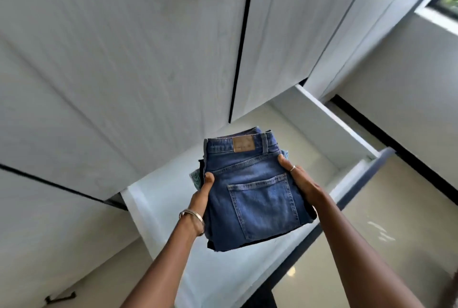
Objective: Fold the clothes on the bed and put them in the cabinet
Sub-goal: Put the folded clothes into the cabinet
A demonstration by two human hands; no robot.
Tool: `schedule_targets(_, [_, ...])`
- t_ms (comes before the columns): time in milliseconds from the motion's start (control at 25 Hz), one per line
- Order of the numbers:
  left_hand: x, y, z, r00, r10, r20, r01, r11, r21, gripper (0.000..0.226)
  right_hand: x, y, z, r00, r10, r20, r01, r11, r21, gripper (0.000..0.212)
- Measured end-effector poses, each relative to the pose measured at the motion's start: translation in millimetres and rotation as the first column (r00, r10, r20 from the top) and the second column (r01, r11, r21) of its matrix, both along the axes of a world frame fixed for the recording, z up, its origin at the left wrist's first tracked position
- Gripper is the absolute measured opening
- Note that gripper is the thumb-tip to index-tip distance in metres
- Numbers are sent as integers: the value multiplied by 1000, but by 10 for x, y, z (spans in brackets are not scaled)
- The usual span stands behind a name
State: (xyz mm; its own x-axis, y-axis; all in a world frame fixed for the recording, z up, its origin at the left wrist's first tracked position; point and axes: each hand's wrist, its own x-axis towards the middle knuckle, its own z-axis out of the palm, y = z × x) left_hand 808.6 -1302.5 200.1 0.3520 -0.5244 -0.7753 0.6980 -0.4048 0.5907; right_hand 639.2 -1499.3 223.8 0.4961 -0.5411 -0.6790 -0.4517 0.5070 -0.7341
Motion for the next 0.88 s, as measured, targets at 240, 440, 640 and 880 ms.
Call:
schedule_targets(240, [-44, -700, -798, 967, 239, -83, -230, 967, 107, 76, 419, -967, -974, 979, 202, 12, -202, 979, 39, 63])
schedule_targets(440, [34, -1133, -1214, 897, 81, 434, -362, 697, 619, 101, 863, -1395, -1599, 879, 341, -332, -414, 893, -179, 97])
schedule_targets(640, [-66, -1243, -1166, -124, -569, 813, -185, 818, 544, 61, 1219, -1193, -1275, 947, 215, -240, -311, 421, -852, 44])
schedule_targets(880, [269, -1402, -1327, 162, -861, 482, 197, 506, 840, 75, 1296, -1155, -1715, 531, 510, -677, -799, 36, -600, 62])
